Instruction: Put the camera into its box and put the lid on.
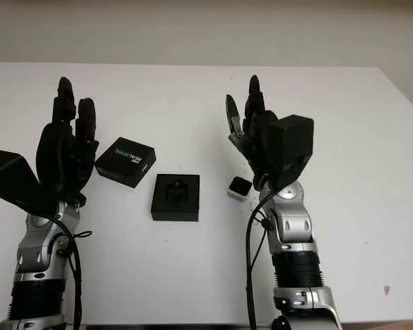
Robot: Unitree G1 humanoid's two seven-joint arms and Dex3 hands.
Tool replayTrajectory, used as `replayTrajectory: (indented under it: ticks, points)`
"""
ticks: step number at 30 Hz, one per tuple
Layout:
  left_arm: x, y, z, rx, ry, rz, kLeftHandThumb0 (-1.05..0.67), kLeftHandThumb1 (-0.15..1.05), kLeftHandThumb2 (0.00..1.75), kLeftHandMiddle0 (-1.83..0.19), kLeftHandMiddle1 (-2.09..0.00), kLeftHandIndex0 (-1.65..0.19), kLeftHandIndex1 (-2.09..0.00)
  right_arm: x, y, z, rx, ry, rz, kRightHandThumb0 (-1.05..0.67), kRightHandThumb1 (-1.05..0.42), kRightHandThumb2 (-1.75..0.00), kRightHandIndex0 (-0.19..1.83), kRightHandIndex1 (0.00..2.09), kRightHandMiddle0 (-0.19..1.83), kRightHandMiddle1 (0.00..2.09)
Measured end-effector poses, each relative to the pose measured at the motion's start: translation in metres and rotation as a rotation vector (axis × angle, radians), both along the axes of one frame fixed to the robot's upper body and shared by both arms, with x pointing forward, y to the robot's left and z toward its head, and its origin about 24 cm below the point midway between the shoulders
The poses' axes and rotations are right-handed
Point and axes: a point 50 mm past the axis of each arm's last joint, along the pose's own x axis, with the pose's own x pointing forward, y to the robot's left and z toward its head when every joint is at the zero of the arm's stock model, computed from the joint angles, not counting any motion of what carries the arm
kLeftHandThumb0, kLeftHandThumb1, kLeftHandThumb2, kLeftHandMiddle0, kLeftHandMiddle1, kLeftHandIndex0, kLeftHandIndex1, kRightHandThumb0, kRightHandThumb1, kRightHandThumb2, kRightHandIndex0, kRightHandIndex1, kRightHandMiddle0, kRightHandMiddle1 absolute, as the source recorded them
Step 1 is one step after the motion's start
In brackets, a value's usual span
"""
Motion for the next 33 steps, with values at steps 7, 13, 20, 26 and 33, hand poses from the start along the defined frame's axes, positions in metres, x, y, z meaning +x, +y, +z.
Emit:
replayTrajectory:
  ticks: [7, 13, 20, 26, 33]
  points:
    - [0.0, -0.002, 0.0, 0.005, 0.0, -0.004, -0.6, 1.05, 0.42, 0.19, 0.0, 0.19, 0.0, 0.0, 0.001, 0.001, 0.005, -0.002, 0.018, -0.64, -1.05, -0.55, -0.19, 0.0, -0.19, 0.0]
    - [-0.001, -0.004, -0.002, -0.005, 0.004, -0.001, -0.6, 1.05, 0.4, 0.19, -0.02, 0.19, -0.01, 0.0, -0.002, 0.003, 0.007, -0.02, 0.049, -0.65, -1.05, -0.52, -0.17, 0.01, -0.17, 0.01]
    - [-0.003, -0.005, -0.003, -0.007, 0.007, 0.003, -0.62, 1.05, 0.4, 0.19, -0.03, 0.19, -0.01, 0.005, -0.023, 0.01, -0.15, -0.063, 0.093, -0.71, -1.05, -0.17, 0.06, 0.13, 0.07, 0.16]
    - [-0.003, -0.005, -0.004, -0.007, 0.007, 0.002, -0.62, 1.05, 0.4, 0.19, -0.03, 0.19, -0.01, 0.013, -0.051, 0.04, -0.435, -0.122, 0.273, -0.45, -0.84, -0.05, 0.13, 0.13, -0.01, 0.44]
    - [-0.003, -0.004, -0.004, -0.007, 0.007, 0.003, -0.62, 1.05, 0.39, 0.18, -0.03, 0.18, -0.02, 0.016, -0.062, 0.064, -0.746, -0.147, 0.41, -0.34, -0.74, -0.04, 0.29, 0.2, -0.07, 0.86]
